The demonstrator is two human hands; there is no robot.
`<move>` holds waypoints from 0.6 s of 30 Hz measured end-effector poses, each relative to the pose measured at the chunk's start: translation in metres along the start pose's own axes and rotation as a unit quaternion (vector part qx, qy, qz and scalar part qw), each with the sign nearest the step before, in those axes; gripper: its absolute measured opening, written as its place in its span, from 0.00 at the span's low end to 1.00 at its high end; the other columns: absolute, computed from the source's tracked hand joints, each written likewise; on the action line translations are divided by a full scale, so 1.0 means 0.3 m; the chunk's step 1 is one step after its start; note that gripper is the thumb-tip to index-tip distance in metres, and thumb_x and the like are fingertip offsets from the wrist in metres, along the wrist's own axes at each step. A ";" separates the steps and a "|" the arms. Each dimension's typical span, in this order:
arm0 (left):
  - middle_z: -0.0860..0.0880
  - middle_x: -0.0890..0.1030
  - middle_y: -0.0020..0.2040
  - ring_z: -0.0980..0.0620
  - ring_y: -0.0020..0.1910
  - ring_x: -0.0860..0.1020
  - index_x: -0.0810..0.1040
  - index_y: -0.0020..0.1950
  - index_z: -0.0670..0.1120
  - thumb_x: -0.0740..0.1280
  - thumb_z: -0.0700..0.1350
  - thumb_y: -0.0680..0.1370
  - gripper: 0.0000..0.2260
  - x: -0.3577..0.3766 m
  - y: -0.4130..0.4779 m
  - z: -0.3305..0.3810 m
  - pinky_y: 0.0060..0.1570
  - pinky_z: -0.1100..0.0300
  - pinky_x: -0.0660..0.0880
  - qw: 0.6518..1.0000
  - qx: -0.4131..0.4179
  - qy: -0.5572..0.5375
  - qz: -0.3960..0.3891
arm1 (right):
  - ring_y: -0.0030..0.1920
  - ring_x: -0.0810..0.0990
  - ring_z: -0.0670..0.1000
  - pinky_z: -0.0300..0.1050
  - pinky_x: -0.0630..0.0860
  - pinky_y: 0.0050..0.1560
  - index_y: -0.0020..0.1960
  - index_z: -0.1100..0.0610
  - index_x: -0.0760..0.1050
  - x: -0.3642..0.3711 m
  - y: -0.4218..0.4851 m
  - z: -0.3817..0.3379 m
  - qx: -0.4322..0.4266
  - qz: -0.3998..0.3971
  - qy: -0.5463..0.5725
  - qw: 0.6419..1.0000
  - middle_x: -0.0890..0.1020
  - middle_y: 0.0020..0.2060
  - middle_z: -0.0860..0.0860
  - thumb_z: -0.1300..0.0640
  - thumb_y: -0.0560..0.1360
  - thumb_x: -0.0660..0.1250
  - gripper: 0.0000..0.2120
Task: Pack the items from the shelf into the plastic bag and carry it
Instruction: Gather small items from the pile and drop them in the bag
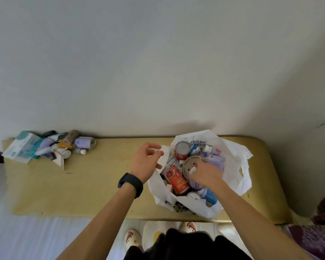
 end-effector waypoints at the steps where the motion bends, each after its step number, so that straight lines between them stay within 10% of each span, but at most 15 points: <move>1: 0.50 0.82 0.53 0.53 0.33 0.83 0.77 0.53 0.53 0.67 0.46 0.78 0.04 -0.003 0.000 -0.002 0.38 0.57 0.80 1.000 0.002 -0.003 -0.002 | 0.52 0.79 0.53 0.45 0.78 0.48 0.63 0.49 0.73 -0.002 0.010 -0.012 -0.028 0.001 0.013 1.000 0.80 0.54 0.49 0.43 0.69 0.69 0.24; 8: 0.50 0.78 0.58 0.54 0.36 0.85 0.78 0.52 0.53 0.66 0.45 0.79 0.05 -0.029 0.003 -0.012 0.49 0.50 0.81 0.999 0.017 0.025 -0.019 | 0.69 0.71 0.58 0.53 0.72 0.66 0.76 0.51 0.60 0.055 0.059 0.034 -0.034 0.027 0.123 0.991 0.69 0.72 0.56 0.42 0.74 0.69 0.35; 18: 0.55 0.77 0.57 0.55 0.48 0.81 0.74 0.62 0.58 0.64 0.49 0.80 0.11 -0.102 0.005 -0.037 0.47 0.57 0.80 0.999 0.024 0.032 -0.001 | 0.64 0.75 0.55 0.49 0.72 0.63 0.71 0.53 0.70 0.035 -0.079 -0.018 -0.077 0.118 0.173 0.975 0.76 0.67 0.54 0.51 0.78 0.65 0.21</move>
Point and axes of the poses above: each hand's wrist, its own y-axis towards the middle knuckle, its own x-axis out of the palm, z = x × y, the point moved 3 cm from there along y, towards the middle knuckle
